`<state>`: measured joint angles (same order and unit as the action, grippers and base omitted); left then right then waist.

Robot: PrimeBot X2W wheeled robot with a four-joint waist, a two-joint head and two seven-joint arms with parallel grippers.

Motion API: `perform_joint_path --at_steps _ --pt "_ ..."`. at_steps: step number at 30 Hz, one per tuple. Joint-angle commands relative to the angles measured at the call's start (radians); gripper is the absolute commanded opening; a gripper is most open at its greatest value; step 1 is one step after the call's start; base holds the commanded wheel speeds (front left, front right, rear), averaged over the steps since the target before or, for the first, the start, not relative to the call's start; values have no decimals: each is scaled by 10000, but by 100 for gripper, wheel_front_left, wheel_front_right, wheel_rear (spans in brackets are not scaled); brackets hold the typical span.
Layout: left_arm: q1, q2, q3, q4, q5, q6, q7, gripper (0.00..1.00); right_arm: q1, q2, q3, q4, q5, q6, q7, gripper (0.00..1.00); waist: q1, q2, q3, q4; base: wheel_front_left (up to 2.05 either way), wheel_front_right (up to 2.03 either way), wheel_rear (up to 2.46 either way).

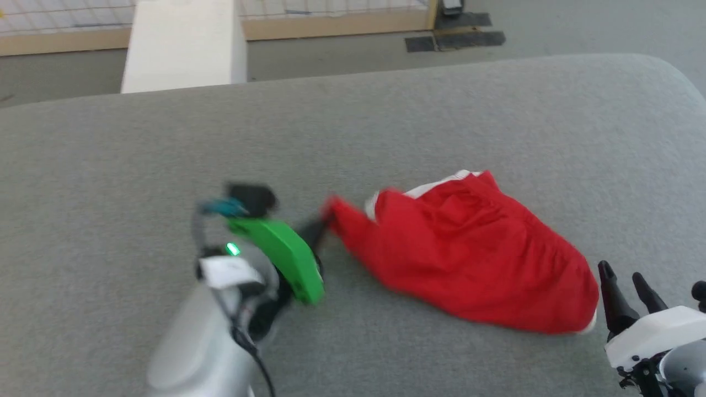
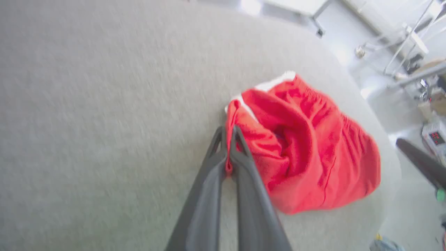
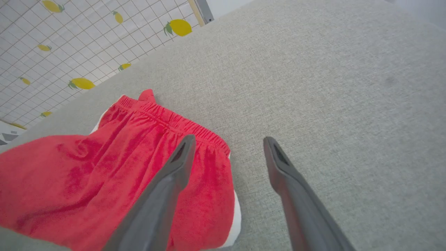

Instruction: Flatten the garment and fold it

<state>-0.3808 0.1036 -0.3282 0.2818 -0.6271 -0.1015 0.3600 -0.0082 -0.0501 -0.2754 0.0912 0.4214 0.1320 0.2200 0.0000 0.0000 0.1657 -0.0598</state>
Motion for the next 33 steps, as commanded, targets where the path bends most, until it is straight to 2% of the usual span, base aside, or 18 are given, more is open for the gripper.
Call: perform_joint_path --at_steps 1,4,6,9,12,17,18,19,22,26,29,33 --pt "-334 116 412 -406 -171 118 -364 0 -148 -1 63 -13 -87 -13 43 100 0 0 -382 441 0 0 0" --pt "-218 331 1162 -1197 -399 458 -800 0 -146 -1 171 47 -91 -13 90 100 0 0 -591 671 0 0 0" --pt "183 554 1650 -1725 -447 847 -956 0 -156 -1 257 79 -81 -13 113 100 0 0 -662 760 0 0 0" --pt "1363 929 2419 -2261 -328 1741 -1092 0 -153 -1 297 139 -55 -13 97 100 0 0 -747 856 0 0 0" --pt "2786 958 2781 -2340 -338 2453 -931 0 -100 -1 306 197 -14 -13 122 100 0 0 -756 935 0 0 0" --pt "4206 628 2678 -1674 -882 2635 -273 0 -37 -1 247 289 -80 -13 210 100 0 0 -659 1103 0 0 0" --pt "4240 590 2703 -1609 -957 2631 -260 20 -43 -1 281 298 -116 -13 236 100 0 0 -653 1124 0 0 0" --pt "4230 547 2763 -1599 -1057 2584 -317 100 -69 -1 348 294 -159 -13 263 100 0 0 -654 1150 0 0 0" --pt "4019 532 3083 -1855 -1147 2475 -859 100 -234 -1 647 241 -225 -13 348 100 0 0 -670 1224 0 0 0" --pt "3809 858 3347 -2636 -287 2459 -2344 100 -868 -1 1486 158 -582 -13 734 100 0 0 -605 1221 0 0 0" --pt "3780 1145 3294 -3006 725 2187 -4026 100 -1674 -1 2406 332 -1553 -13 1703 100 0 0 -485 1183 0 0 0" --pt "3845 1147 3016 -3032 1609 2118 -5426 100 -2819 -1 3551 914 -2082 -13 2947 100 0 0 -262 1234 0 0 0"
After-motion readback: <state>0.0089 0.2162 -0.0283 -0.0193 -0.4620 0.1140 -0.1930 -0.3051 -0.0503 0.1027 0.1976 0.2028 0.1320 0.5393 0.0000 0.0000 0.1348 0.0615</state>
